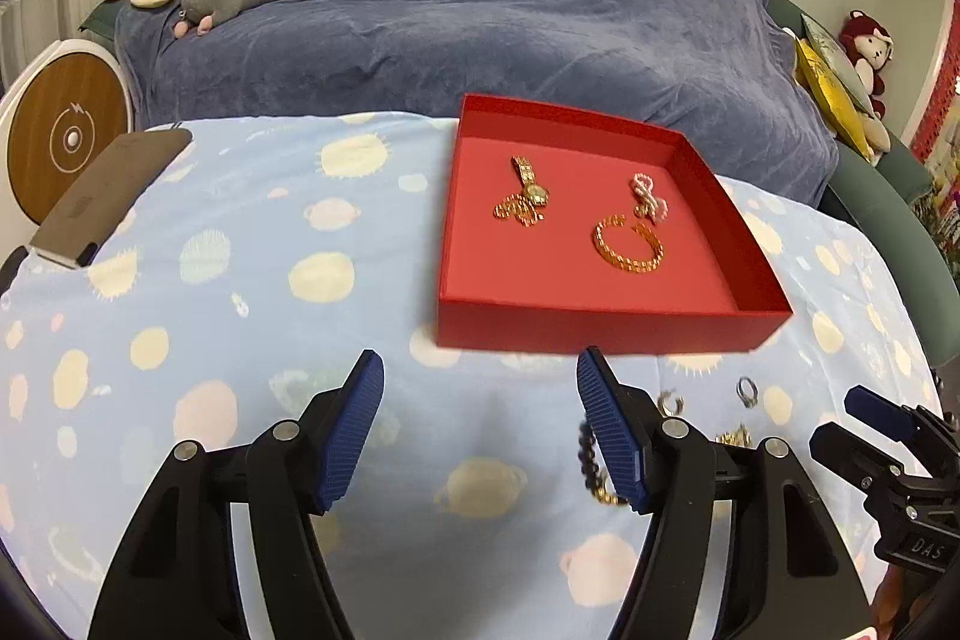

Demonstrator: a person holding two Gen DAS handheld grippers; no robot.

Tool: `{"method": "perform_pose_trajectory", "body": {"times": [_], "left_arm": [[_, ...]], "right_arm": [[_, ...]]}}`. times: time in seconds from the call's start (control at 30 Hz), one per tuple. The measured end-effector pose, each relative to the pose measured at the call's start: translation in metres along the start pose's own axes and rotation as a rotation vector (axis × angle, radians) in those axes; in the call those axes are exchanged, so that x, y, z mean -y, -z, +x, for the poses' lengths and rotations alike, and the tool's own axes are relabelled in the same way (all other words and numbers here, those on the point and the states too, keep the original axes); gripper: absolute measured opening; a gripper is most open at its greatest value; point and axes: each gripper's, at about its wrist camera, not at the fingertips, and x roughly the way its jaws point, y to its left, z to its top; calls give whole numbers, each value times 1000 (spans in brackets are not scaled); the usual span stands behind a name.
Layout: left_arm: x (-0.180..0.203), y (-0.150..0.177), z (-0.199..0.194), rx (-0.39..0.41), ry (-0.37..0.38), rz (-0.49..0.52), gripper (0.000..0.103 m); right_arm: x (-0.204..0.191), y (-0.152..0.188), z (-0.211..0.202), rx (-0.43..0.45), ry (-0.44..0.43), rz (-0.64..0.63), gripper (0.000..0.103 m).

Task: Organize jewelry
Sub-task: 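Lower the gold bangle into the red box and open the right tool, then grasp the dark-bead bracelet with the left tool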

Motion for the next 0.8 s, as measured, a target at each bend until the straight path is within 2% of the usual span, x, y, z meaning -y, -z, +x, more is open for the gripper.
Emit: {"method": "perform_pose_trajectory", "body": {"times": [0.07,0.27,0.53,0.8], "left_arm": [[3,15,-3,-17,-2,6,69],[14,36,5,-31,-4,54,69],[34,27,33,-37,42,64,69],[49,31,60,-71,16,117,61]], "right_arm": [[0,13,-3,-5,-5,14,74],[-4,32,6,-36,13,-28,73],[-2,37,19,-64,20,-38,73],[-1,41,28,-86,28,-52,73]]}}
